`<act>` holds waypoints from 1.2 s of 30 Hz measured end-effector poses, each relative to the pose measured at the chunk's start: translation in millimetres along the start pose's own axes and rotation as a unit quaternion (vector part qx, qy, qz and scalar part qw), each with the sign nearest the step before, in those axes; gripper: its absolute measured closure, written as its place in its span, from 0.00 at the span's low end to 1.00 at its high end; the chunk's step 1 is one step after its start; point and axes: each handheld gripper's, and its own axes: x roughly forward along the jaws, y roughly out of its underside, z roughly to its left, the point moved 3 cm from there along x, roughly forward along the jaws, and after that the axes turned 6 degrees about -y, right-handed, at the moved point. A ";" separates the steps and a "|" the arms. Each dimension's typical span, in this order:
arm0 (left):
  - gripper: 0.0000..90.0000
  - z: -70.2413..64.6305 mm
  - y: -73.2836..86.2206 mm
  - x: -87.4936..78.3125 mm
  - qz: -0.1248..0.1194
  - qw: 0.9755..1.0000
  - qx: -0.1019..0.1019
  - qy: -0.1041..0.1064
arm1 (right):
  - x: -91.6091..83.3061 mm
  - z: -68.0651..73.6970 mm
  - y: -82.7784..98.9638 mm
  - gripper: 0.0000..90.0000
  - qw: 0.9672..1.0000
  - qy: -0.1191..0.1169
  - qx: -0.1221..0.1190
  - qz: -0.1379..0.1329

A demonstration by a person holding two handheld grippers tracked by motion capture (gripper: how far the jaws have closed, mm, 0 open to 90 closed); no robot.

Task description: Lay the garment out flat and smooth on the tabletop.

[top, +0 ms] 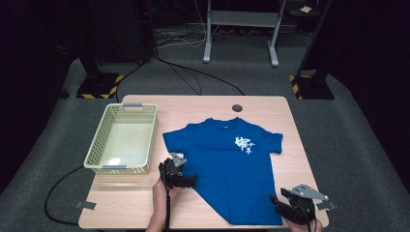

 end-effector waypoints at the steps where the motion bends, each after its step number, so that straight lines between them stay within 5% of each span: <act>1: 0.02 0.0 0.0 0.0 0.000 1.000 0.000 0.000 | 0.0 0.0 0.0 0.47 1.000 0.000 0.000 0.000; 5: 0.02 0.0 0.0 0.0 0.000 1.000 0.000 0.000 | 41.7 -16.4 -2.5 0.23 1.000 0.012 -0.008 0.025; 9: 0.02 0.0 0.0 0.0 0.000 1.000 0.000 0.000 | 58.0 -25.3 -2.4 0.18 0.999 0.011 -0.016 0.037; 14: 0.02 0.0 0.0 0.0 0.000 1.000 0.000 0.000 | 59.5 -32.6 5.0 0.17 0.998 0.025 -0.019 0.055; 26: 0.02 0.0 0.0 0.0 0.000 1.000 0.000 0.000 | 45.4 -52.8 14.2 0.15 0.999 0.024 0.004 0.031; 36: 0.02 0.0 0.0 0.0 0.000 1.000 0.000 0.000 | 64.5 -75.1 -1.4 0.10 0.999 0.040 0.009 0.018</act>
